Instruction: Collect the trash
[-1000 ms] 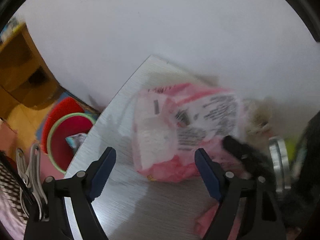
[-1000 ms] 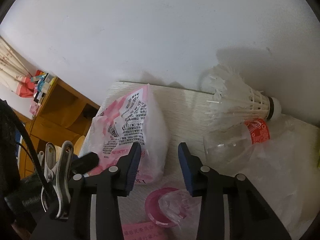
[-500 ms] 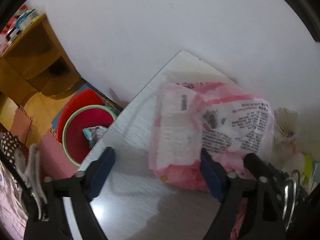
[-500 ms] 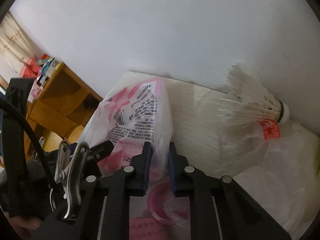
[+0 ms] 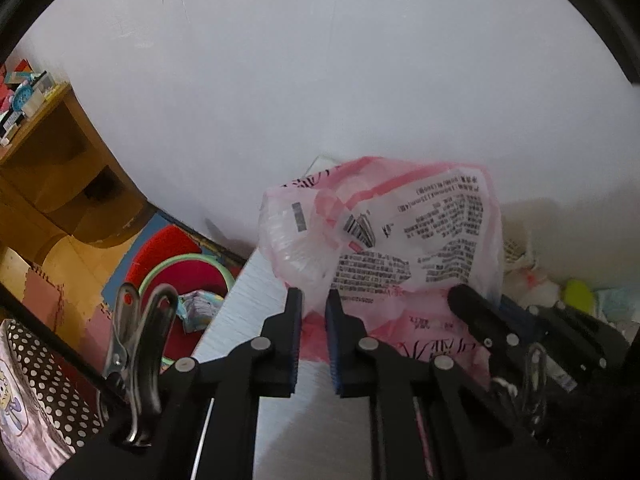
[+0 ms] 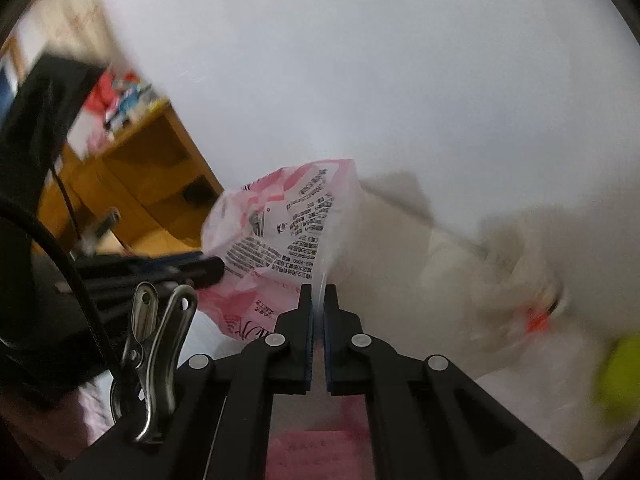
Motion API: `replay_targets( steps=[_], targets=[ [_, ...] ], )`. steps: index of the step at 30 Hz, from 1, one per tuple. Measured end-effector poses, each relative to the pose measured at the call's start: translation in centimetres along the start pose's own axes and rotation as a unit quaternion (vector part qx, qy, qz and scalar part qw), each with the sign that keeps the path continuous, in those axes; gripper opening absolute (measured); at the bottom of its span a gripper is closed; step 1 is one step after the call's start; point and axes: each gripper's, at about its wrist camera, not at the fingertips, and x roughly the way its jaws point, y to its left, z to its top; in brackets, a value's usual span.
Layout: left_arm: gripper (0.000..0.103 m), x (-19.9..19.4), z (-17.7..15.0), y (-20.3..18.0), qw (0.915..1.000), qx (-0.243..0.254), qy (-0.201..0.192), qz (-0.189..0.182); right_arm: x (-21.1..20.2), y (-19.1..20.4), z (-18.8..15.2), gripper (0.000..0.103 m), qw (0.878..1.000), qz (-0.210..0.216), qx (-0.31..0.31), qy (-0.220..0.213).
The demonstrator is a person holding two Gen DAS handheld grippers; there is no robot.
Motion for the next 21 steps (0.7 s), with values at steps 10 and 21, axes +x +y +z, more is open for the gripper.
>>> replay_targets(
  steps=[10, 21],
  targets=[
    [0.012, -4.9, 0.3, 1.6, 0.9993, -0.016, -0.033, -0.004, -3.7, 1.4, 1.5, 0.004, 0.999, 0.018, -0.006, -0.043],
    [0.012, -8.9, -1.4, 3.6, 0.9970, -0.053, -0.056, -0.006, -6.4, 4.2, 1.4, 0.004, 0.996, 0.014, -0.039, -0.073]
  ],
)
